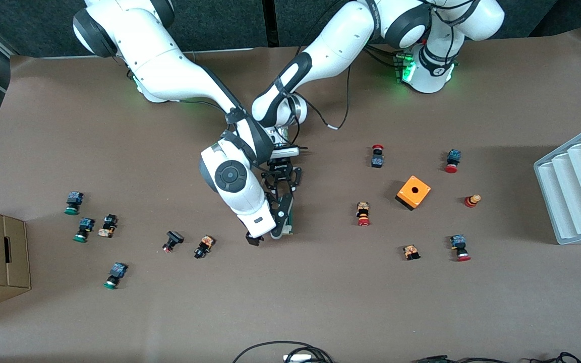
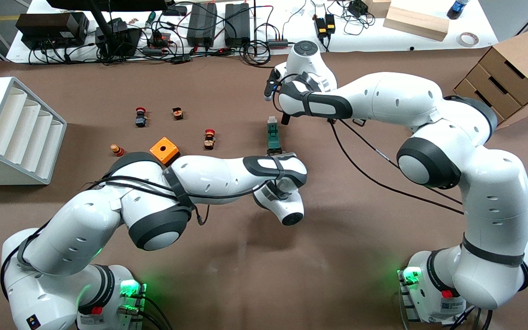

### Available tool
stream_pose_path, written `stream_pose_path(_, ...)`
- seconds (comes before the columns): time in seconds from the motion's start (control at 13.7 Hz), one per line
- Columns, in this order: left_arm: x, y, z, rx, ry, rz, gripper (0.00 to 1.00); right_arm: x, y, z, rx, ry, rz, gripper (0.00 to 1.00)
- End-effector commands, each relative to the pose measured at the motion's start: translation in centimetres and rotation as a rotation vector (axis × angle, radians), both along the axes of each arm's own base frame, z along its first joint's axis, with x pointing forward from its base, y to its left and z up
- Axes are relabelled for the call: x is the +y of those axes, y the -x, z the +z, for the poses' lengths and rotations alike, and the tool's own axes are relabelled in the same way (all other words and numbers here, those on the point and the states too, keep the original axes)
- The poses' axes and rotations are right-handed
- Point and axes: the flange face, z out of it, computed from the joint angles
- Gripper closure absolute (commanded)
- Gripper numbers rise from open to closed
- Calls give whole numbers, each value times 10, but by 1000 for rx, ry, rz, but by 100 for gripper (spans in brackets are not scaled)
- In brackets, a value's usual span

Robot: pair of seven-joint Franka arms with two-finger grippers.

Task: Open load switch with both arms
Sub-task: 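Grasp the white switch handle with the right gripper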

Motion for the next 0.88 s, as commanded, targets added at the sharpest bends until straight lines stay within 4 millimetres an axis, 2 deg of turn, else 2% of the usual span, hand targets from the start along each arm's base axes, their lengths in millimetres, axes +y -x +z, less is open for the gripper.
stream_pose_path(0.0, 3, 3, -11, -6, -1, 5, 53, 13, -9, -7, -42, -14, 28, 0)
stream_pose_path(0.51, 3, 4, -12, -5, -3, 5, 53, 25, -22, -16, -65, -25, 32, 0)
stream_pose_path(0.8, 3, 3, -12, -7, -3, 6, 54, 42, -10, -26, -69, -5, 54, 0)
